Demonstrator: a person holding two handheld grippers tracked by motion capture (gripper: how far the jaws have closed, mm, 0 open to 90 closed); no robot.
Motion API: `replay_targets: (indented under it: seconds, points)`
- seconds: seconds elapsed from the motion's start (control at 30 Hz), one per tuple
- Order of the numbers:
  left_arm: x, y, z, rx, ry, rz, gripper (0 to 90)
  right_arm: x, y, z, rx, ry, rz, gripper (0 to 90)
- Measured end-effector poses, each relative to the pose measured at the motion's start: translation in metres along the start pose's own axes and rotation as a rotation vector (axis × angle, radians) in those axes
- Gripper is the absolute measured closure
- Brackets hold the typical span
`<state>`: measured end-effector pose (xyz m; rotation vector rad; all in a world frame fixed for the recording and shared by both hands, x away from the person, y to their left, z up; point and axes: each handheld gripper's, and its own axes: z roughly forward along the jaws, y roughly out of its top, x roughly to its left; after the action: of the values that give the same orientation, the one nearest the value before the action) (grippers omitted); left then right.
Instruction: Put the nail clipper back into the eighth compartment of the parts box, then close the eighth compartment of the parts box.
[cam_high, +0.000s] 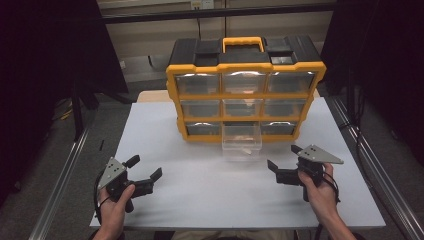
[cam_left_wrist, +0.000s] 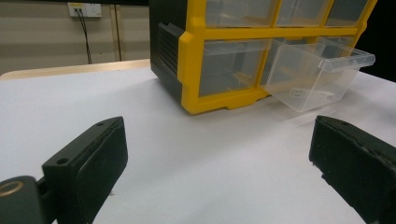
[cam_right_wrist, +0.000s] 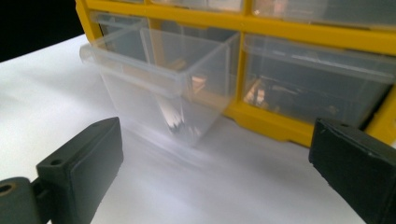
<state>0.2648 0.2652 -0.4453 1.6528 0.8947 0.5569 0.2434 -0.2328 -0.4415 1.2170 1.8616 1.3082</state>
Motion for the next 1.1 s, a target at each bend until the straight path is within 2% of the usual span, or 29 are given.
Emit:
replay_targets:
  seconds: [0.03,0.07,0.13,0.27,0.33,0.37,0.43,0.6,0.7,0.93,1.0,1.1]
  points:
    - [0.0,0.0,0.0,0.0,0.011,0.015,4.5,-0.002,-0.002,-0.002,0.001,-0.002,0.001,2.3]
    - [-0.001,0.001,-0.001,-0.002,0.003,0.016,4.5,-0.003,-0.004,-0.005,0.0,-0.012,0.004,2.3]
    - [-0.002,0.001,-0.001,-0.013,0.003,0.002,4.5,-0.007,-0.008,-0.011,0.003,-0.017,0.009,2.3]
    - [-0.002,0.001,-0.002,-0.009,-0.001,0.016,4.5,-0.013,-0.016,-0.025,-0.013,-0.045,0.022,2.3]
    - [-0.002,0.002,-0.003,-0.007,0.006,0.019,4.5,-0.016,-0.02,-0.032,-0.013,-0.074,0.011,2.3]
    - [-0.003,0.001,-0.003,-0.008,0.004,0.016,4.5,-0.018,-0.023,-0.035,-0.01,-0.074,0.002,2.2]
    - [-0.003,0.001,-0.003,-0.008,0.002,0.014,4.5,-0.022,-0.028,-0.04,-0.016,-0.083,0.016,1.9]
    - [-0.005,0.002,-0.002,-0.009,-0.007,0.013,4.5,-0.026,-0.033,-0.04,-0.024,-0.062,0.019,1.2]
    - [-0.005,0.002,-0.001,-0.01,-0.011,0.006,4.5,-0.027,-0.034,-0.038,-0.025,-0.057,0.063,1.3]
    - [-0.003,0.001,0.001,-0.004,-0.021,0.01,4.5,-0.02,-0.03,-0.034,-0.04,-0.042,0.039,1.5]
    - [-0.002,0.001,0.001,0.0,-0.021,0.021,4.5,-0.017,-0.029,-0.032,-0.039,-0.026,0.037,1.7]
    - [-0.003,0.001,0.002,0.0,-0.025,0.013,4.5,-0.013,-0.028,-0.029,-0.032,0.023,0.054,1.3]
